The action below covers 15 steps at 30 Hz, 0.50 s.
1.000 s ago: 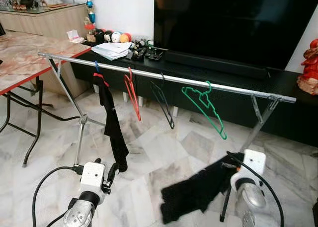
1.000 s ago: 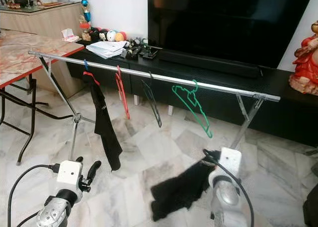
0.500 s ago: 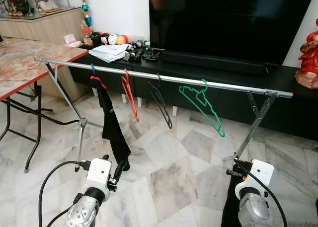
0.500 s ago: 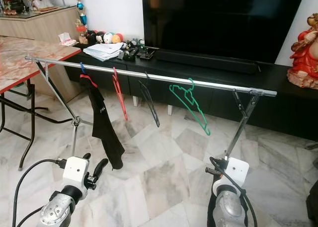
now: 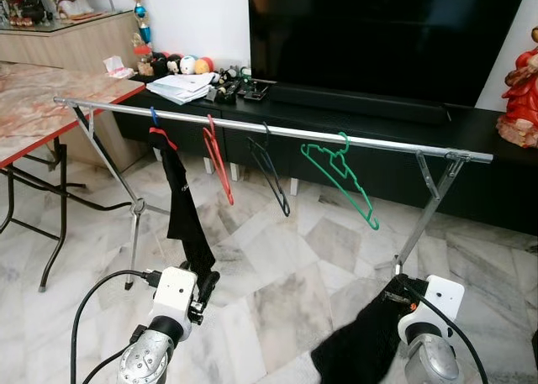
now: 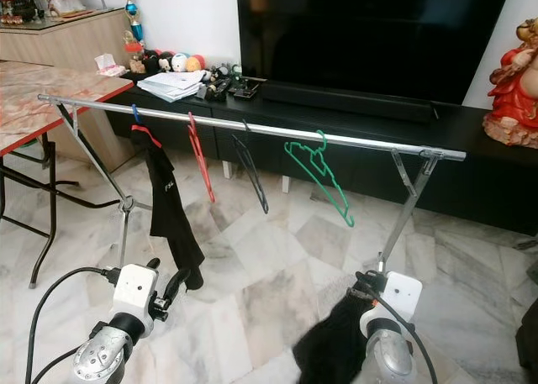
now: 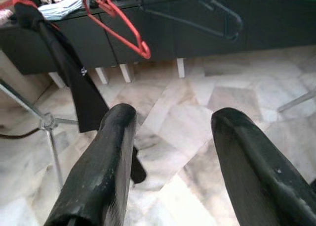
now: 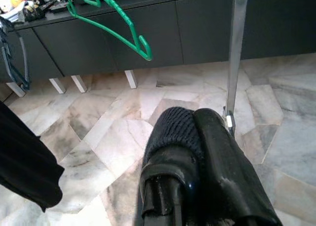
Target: Hang hanger
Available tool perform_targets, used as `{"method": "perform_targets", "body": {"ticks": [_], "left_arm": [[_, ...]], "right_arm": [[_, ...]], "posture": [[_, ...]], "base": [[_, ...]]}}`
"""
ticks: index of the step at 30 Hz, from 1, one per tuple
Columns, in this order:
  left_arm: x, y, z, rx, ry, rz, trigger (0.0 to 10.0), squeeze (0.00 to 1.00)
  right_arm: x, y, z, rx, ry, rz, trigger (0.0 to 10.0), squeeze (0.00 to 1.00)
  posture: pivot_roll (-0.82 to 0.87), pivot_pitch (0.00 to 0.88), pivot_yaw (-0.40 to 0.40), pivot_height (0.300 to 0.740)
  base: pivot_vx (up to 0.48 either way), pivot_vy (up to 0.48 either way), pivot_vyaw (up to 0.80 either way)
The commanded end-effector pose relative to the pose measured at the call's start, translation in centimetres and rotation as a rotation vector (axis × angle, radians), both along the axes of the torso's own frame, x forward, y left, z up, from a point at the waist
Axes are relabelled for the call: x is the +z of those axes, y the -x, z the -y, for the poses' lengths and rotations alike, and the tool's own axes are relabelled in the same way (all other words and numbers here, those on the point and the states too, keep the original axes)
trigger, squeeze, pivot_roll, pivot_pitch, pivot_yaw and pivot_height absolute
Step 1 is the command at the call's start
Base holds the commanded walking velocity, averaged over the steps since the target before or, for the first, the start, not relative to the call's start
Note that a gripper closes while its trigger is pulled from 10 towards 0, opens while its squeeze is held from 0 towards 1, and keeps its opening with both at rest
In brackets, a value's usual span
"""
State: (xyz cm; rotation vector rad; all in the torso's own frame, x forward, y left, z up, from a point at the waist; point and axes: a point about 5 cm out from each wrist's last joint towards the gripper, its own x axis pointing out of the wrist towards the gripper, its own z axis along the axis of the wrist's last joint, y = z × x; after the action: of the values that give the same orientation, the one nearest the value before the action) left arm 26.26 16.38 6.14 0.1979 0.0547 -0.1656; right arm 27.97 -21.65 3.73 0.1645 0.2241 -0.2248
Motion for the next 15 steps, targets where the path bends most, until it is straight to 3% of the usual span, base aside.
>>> {"method": "perform_targets", "body": {"ticks": [1,7,15], "left_arm": [[0.45,-0.03,-0.05,0.002,-0.033,0.018,10.0,0.00],[0.60,-0.23,0.32,0.035,0.004,0.028,10.0,0.00],[1.04,-0.56,0.03,0.039,0.016,0.036,10.0,0.00]], "right_arm": [[1.00,-0.63,0.42,-0.016,0.000,0.046,10.0,0.00],[1.48,-1.01,0.67,-0.008,0.007,0.058,10.0,0.00],[1.28,-1.25,0.58,-0.028,0.009,0.047,10.0,0.00]], "posture": [[0.02,0.000,0.014,0.740],[0.01,0.000,-0.006,0.740],[0.02,0.000,0.033,0.740]], "base": [[0.000,0.000,0.00],[0.000,0.000,0.00],[0.000,0.000,0.00]]}}
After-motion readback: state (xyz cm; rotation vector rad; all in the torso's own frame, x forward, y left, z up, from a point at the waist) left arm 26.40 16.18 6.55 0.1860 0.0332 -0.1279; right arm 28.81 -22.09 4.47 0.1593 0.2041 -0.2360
